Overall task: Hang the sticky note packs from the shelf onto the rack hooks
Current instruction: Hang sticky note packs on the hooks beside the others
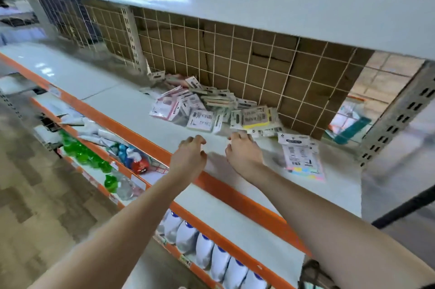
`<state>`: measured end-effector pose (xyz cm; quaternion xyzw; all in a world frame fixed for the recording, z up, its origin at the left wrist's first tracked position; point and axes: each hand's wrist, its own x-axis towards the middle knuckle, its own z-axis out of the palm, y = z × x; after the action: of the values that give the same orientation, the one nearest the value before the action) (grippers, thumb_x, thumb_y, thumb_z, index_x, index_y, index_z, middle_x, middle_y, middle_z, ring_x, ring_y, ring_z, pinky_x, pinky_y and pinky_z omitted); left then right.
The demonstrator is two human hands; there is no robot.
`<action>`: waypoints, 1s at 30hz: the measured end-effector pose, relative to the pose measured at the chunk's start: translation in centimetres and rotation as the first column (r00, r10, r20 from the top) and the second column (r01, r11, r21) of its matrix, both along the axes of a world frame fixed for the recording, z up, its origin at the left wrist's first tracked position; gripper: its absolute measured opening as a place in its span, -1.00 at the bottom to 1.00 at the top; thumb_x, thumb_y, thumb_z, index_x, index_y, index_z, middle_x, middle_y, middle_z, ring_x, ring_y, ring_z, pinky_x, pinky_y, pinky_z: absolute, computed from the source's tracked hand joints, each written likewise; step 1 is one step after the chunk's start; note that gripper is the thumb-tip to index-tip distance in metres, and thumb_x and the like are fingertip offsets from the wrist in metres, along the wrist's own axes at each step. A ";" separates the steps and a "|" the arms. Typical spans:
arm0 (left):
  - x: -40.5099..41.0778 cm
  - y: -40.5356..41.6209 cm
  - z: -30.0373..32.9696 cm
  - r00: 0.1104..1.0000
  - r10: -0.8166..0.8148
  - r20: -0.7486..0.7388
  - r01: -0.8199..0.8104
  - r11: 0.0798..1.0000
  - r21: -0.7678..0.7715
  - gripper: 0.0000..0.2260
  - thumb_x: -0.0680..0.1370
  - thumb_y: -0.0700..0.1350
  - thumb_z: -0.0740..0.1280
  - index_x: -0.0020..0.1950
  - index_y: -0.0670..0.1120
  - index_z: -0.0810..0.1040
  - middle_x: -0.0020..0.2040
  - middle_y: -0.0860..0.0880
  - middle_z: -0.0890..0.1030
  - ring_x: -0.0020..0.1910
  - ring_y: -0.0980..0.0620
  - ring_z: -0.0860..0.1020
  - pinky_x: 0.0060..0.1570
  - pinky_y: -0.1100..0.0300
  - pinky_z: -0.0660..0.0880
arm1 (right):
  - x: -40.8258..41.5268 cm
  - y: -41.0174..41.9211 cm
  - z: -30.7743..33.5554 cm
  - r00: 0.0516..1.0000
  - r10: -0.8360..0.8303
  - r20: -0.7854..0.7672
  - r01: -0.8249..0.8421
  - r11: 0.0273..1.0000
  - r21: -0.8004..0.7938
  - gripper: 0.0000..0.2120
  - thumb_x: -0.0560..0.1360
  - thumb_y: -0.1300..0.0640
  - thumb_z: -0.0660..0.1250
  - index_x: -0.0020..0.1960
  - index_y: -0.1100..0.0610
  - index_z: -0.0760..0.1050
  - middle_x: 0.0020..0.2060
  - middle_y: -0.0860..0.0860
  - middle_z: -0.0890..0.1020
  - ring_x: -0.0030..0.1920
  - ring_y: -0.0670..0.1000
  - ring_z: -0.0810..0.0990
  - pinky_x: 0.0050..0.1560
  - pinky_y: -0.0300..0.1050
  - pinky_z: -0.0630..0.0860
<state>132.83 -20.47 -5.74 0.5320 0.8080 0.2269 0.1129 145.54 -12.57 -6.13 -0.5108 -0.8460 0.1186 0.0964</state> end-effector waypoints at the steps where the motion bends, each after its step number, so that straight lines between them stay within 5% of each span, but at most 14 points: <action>1: -1.3 0.6 0.2 1.000 -0.024 -0.009 0.024 1.000 -0.006 -0.67 0.55 -0.21 0.21 0.32 -0.09 0.40 0.26 -0.12 0.48 0.28 -0.11 0.38 0.17 -0.01 0.42 | -0.6 0.9 0.1 1.000 -0.017 0.023 0.017 1.000 0.023 -0.62 0.57 0.14 0.15 0.37 0.19 0.32 0.34 0.14 0.36 0.33 0.16 0.34 0.23 0.01 0.35; 7: -7.5 5.4 0.6 0.973 -0.225 -0.056 0.222 0.974 -0.041 -0.64 0.58 -0.14 0.22 0.38 -0.07 0.33 0.36 -0.08 0.38 0.32 -0.08 0.33 0.12 0.03 0.38 | -1.9 5.7 0.2 0.984 -0.145 0.102 0.123 0.973 0.196 -0.51 0.54 0.05 0.20 0.42 0.19 0.27 0.37 0.16 0.33 0.36 0.18 0.29 0.36 0.04 0.22; 13: -8.3 11.2 -0.7 0.887 -0.450 -0.100 0.442 0.892 -0.093 -0.40 0.52 0.24 0.24 0.43 -0.08 0.27 0.39 -0.16 0.33 0.40 -0.16 0.24 0.28 -0.08 0.27 | -0.9 8.4 -1.5 0.941 -0.257 0.218 0.215 0.956 0.198 -0.25 0.51 -0.13 0.31 0.51 0.22 0.11 0.51 0.22 0.14 0.51 0.22 0.08 0.51 0.11 -0.01; 18: -7.5 13.1 -3.4 0.827 -0.455 -0.330 0.424 0.890 -0.166 -0.22 0.44 0.37 0.22 0.48 -0.07 0.13 0.42 -0.21 0.25 0.42 -0.22 0.20 0.36 -0.18 0.17 | -1.0 8.1 -2.1 0.900 -0.335 0.279 0.256 0.924 0.284 -0.31 0.48 -0.10 0.33 0.46 0.24 0.21 0.42 0.20 0.28 0.40 0.23 0.26 0.40 0.10 0.21; 25: -7.7 12.8 -4.9 0.719 -0.357 -0.597 0.406 0.912 -0.058 -0.59 0.55 0.11 0.18 0.32 -0.09 0.37 0.24 -0.13 0.45 0.23 -0.15 0.41 0.13 -0.05 0.39 | -2.1 8.4 -1.7 0.880 -0.378 0.288 0.289 0.907 0.307 -0.48 0.51 -0.05 0.29 0.40 0.14 0.32 0.32 0.13 0.40 0.29 0.19 0.36 0.22 0.05 0.30; 30: -9.1 12.2 -4.5 0.725 -0.427 -0.540 0.516 0.857 0.015 -0.78 0.48 -0.16 0.32 0.09 -0.18 0.58 0.03 -0.20 0.60 0.04 -0.19 0.57 0.00 -0.10 0.49 | -1.3 8.1 -0.9 0.899 -0.393 0.192 0.321 0.891 0.320 -0.63 0.55 -0.02 0.18 0.28 0.13 0.40 0.19 0.11 0.52 0.16 0.19 0.50 0.12 0.03 0.37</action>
<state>123.76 -8.32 -10.25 0.7683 0.6237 0.1043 -0.0993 144.24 -4.47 -7.06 -0.6505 -0.7501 -0.0883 0.0801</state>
